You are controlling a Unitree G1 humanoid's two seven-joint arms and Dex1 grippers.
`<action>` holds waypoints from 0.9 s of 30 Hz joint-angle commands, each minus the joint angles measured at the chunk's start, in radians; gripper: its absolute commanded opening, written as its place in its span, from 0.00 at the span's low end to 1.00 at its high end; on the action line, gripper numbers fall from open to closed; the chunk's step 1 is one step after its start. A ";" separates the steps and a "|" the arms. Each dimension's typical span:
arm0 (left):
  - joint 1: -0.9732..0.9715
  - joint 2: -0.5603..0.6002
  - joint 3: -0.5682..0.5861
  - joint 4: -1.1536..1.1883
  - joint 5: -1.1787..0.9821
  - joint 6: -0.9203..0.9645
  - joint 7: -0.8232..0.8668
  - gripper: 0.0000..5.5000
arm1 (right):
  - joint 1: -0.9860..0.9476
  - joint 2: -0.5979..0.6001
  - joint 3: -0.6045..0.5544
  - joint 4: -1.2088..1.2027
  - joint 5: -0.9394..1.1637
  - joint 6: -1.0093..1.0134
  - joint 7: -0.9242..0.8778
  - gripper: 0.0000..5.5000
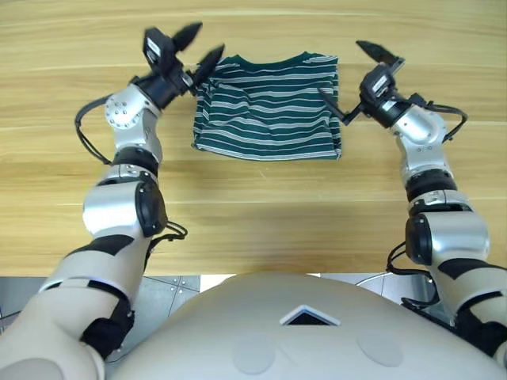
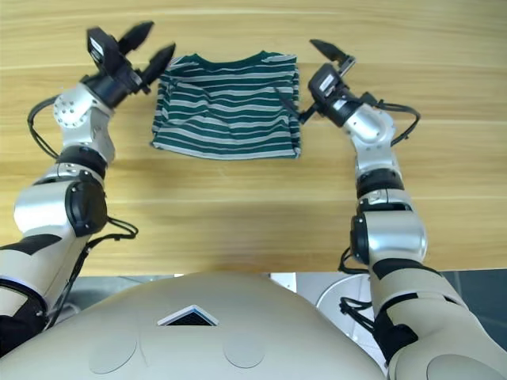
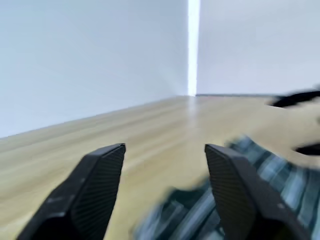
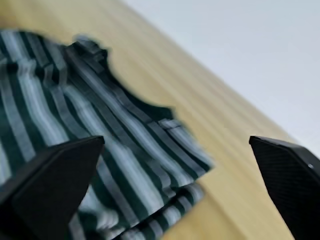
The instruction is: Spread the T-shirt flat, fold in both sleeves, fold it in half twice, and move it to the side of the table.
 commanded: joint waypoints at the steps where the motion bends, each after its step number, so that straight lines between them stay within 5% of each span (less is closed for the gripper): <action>1: 0.038 0.000 -0.062 -0.015 0.054 -0.073 -0.003 0.39 | 0.008 -0.052 0.086 0.034 -0.144 0.022 -0.094 0.98; 5: 0.044 0.001 -0.079 -0.012 0.054 -0.087 0.009 0.24 | 0.033 -0.088 0.191 0.060 -0.279 0.032 -0.178 0.98; 7: 0.045 0.001 -0.085 -0.016 0.055 -0.095 0.013 0.19 | 0.113 -0.127 0.234 -0.016 -0.263 -0.024 -0.080 0.98; 12: 0.036 0.014 -0.083 -0.020 0.043 -0.104 0.026 0.01 | 0.457 -0.323 0.365 -0.651 0.138 -0.046 0.274 0.98; 16: 0.038 0.022 -0.078 -0.020 0.039 -0.108 0.037 0.01 | 0.594 -0.461 0.352 -1.066 0.448 0.017 0.344 0.98; 22: 0.045 0.025 -0.079 -0.029 0.033 -0.125 0.042 0.01 | 0.580 -0.423 0.259 -1.116 0.509 0.117 0.328 0.98; 27: 0.114 0.040 -0.099 -0.124 -0.032 -0.166 -0.118 0.01 | 0.420 -0.232 0.244 -1.015 0.349 0.238 0.174 0.98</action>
